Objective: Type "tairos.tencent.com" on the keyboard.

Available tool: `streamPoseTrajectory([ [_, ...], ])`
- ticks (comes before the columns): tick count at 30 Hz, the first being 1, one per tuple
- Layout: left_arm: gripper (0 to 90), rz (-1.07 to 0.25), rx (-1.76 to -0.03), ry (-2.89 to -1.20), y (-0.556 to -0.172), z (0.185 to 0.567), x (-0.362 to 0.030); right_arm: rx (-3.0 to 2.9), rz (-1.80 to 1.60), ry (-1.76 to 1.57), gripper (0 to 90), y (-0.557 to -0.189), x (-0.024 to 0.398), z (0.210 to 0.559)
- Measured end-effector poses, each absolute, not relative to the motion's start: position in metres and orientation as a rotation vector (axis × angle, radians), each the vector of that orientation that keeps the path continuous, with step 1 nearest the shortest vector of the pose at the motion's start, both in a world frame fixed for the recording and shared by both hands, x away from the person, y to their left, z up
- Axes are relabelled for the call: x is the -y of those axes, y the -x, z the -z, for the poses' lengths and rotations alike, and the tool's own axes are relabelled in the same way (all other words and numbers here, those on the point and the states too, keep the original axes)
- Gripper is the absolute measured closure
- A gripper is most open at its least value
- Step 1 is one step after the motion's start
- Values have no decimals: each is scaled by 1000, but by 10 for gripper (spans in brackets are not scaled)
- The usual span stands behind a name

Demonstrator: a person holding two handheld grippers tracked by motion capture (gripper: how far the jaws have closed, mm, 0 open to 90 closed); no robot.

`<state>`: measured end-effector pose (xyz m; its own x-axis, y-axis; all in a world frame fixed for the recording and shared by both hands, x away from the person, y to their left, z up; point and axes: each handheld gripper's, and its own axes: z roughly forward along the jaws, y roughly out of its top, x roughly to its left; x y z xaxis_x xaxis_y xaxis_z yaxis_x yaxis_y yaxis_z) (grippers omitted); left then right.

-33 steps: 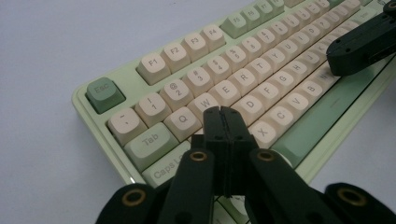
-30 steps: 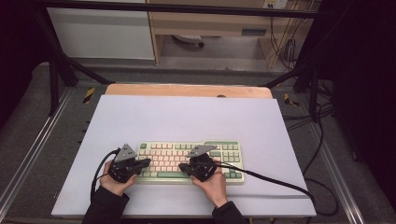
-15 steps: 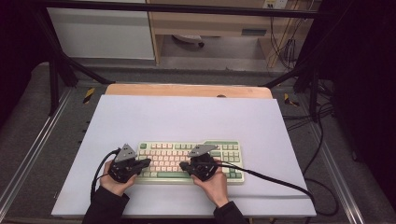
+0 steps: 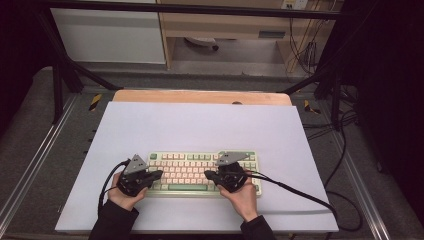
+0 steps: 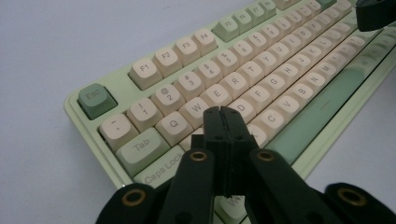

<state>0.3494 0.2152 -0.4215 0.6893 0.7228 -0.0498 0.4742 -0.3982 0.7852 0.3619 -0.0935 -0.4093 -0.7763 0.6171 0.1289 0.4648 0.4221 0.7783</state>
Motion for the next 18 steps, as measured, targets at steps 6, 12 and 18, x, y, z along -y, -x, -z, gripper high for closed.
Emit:
streamPoseTrajectory([
  [6,899,-377,-906,-2069,-349,421,-212,-2490,-1284,-986,900,-361,104,411],
  [12,899,-373,-894,-2076,-348,420,-207,-2488,-1286,-995,900,-361,113,413],
  [18,899,-369,-888,-2081,-348,421,-200,-2487,-1276,-1008,900,-358,120,417],
])
